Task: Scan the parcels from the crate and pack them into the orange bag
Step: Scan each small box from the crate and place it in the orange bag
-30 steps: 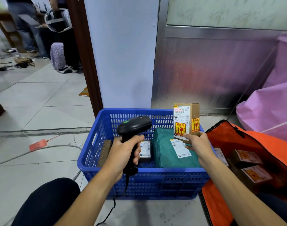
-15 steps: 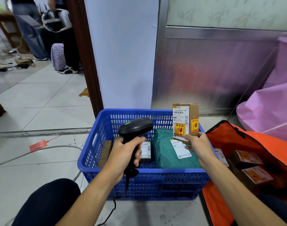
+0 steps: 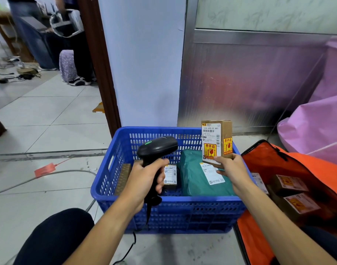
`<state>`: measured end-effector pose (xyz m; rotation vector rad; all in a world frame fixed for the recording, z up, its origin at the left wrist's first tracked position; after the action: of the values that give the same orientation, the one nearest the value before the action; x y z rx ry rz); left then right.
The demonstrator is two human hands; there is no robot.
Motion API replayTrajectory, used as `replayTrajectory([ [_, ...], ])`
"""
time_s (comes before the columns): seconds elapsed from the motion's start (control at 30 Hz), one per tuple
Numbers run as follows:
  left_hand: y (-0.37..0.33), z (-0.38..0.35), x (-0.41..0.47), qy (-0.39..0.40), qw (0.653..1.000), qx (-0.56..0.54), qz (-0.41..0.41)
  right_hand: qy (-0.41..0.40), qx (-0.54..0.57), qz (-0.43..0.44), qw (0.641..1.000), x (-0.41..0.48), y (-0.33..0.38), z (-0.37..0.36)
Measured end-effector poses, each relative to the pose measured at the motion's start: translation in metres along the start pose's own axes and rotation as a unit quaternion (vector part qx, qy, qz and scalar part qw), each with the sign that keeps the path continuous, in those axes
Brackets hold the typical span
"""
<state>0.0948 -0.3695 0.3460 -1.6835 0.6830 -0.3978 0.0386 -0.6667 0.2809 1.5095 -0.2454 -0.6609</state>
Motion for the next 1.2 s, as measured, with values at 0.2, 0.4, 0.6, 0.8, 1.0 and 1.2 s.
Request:
replayTrajectory([
  [0.2, 0.000, -0.001, -0.001, -0.002, 1.000, 0.002, 0.004, 0.012, -0.015, -0.005, 1.000, -0.001, -0.001, -0.003],
  [0.4, 0.007, 0.003, 0.003, -0.009, 1.000, 0.006, 0.000, 0.065, 0.003, -0.001, 0.998, -0.011, 0.007, -0.017],
  [0.6, 0.009, -0.005, 0.011, 0.011, 1.000, 0.013, 0.003, 0.147, -0.001, 0.006, 0.989, -0.036, 0.023, -0.031],
  [0.8, 0.003, -0.034, 0.027, 0.050, 0.998, -0.004, 0.035, 0.172, 0.030, 0.017, 0.984, -0.062, 0.053, -0.008],
  [1.0, -0.008, -0.080, 0.060, 0.088, 0.994, 0.054, 0.037, 0.135, 0.056, 0.027, 0.989, -0.074, 0.064, 0.049],
  [1.2, 0.015, -0.127, 0.096, 0.119, 0.991, 0.035, 0.046, 0.073, 0.059, -0.002, 0.996, -0.082, 0.020, 0.115],
])
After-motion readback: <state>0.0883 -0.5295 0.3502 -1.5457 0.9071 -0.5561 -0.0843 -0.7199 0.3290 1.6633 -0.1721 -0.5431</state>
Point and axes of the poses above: each hand's wrist, its own x-axis towards the middle knuckle, its own z-axis out of the back of the hand, y = z × x, the point moved 10 cm from there along x, towards the middle knuckle, and after that the axes turned 12 degrees about y, right-handed, at the moved point
